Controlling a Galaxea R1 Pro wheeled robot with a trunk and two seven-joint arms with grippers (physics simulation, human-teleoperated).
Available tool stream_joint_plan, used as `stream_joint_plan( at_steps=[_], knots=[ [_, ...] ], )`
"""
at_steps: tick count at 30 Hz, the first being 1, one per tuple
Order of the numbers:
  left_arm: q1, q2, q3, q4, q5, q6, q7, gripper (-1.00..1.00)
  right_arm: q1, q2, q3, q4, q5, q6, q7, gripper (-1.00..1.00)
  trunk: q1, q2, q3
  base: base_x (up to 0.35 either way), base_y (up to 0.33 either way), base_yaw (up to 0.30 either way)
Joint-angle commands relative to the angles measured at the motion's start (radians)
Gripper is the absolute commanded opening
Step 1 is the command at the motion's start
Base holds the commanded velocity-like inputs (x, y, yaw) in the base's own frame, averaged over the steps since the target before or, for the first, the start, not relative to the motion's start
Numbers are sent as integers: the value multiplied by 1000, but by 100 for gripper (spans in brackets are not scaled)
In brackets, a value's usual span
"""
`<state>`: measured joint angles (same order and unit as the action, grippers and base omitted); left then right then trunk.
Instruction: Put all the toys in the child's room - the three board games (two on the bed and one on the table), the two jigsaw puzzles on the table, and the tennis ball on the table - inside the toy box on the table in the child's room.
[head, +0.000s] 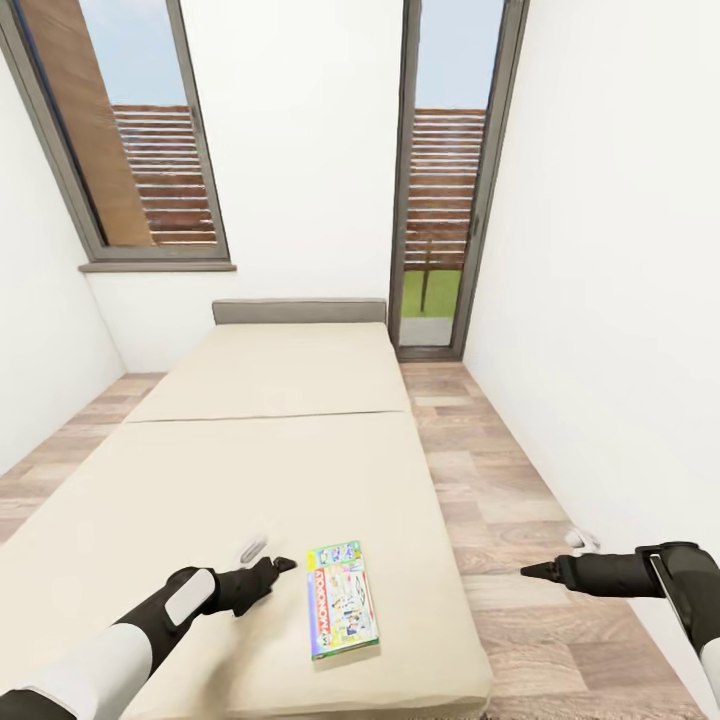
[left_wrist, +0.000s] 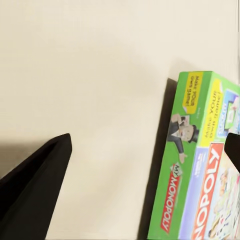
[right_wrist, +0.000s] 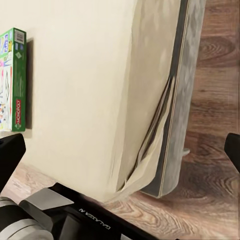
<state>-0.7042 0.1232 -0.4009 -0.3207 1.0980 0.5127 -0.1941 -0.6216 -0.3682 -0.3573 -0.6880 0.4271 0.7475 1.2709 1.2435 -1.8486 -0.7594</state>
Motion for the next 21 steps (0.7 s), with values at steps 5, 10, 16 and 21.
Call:
stream_joint_plan(
  at_steps=[5, 10, 16, 21],
  knots=[
    [0, -3, -5, 0, 0, 3, -2, 100, -1, 2, -5, -1, 10, 7, 8, 100, 0, 0, -1, 0, 0, -95],
    [0, -5, -4, -2, 6, 3, -11, 100, -1, 3, -5, -1, 10, 7, 8, 100, 0, 0, -1, 0, 0, -23],
    [0, -11, -5, -6, 3, 4, -106, 100, -1, 3, -5, -1, 10, 7, 8, 100, 0, 0, -1, 0, 0, -4],
    [0, -12, -5, -4, 1, 6, -119, 100, -1, 2, -6, -1, 10, 7, 9, 100, 0, 0, -1, 0, 0, 0]
  ],
)
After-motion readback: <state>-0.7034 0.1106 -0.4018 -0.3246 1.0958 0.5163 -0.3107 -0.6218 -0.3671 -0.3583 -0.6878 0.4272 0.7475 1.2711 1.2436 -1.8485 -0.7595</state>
